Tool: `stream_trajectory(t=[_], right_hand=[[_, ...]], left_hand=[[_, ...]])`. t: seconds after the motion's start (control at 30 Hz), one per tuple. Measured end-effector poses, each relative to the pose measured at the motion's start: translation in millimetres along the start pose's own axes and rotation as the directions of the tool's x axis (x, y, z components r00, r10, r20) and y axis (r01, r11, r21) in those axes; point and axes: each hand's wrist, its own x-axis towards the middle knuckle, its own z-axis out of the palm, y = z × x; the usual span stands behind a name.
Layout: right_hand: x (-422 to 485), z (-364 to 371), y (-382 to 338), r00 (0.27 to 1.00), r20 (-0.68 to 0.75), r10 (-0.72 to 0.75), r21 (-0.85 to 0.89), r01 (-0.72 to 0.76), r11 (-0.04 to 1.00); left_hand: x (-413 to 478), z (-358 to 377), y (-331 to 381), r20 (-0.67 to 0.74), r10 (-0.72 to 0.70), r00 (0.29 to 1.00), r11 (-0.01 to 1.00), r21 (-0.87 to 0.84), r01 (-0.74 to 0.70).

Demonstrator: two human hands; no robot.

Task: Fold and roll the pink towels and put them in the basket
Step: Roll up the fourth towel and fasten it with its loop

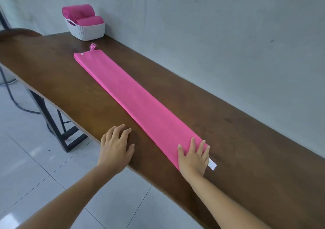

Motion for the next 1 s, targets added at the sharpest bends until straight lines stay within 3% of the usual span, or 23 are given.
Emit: stream_trajectory(t=[0.13,0.3,0.43,0.57,0.67,0.87,1.0], right_hand=[[3.5,-20.1,30.8,0.989,0.028,-0.144,0.223,0.135,0.966],[21.5,-47.4,95.1,0.948,0.013,-0.317,0.480,0.272,0.834],[40.5,-55.3,131.4,0.898,0.012,-0.440,0.492,0.378,0.784],[53.7,-56.5,152.1,0.848,0.006,-0.531,0.383,0.488,0.784],[57.0,-55.6,155.2,0.838,0.085,-0.539,0.390,0.470,0.792],[70.4,-64.7,138.2,0.812,0.164,-0.560,0.606,0.364,0.707],[82.6,-67.6,127.2,0.770,0.176,-0.614,0.614,0.401,0.679]], left_hand=[[-17.7,18.7,55.9,-0.066,0.008,0.998,0.999,-0.045,-0.011],[-35.0,47.7,128.5,-0.087,0.112,0.990,0.992,-0.043,-0.116],[-39.4,66.4,176.4,-0.054,0.151,0.987,0.988,0.001,-0.151],[-41.8,81.5,203.3,-0.013,0.101,0.995,0.995,0.017,-0.101],[-40.4,86.7,212.8,-0.029,0.048,0.998,0.999,0.006,-0.048],[-34.8,88.6,218.9,-0.042,0.081,0.996,0.987,0.144,-0.074],[-38.4,96.2,227.6,-0.089,0.040,0.995,0.987,0.162,-0.025]])
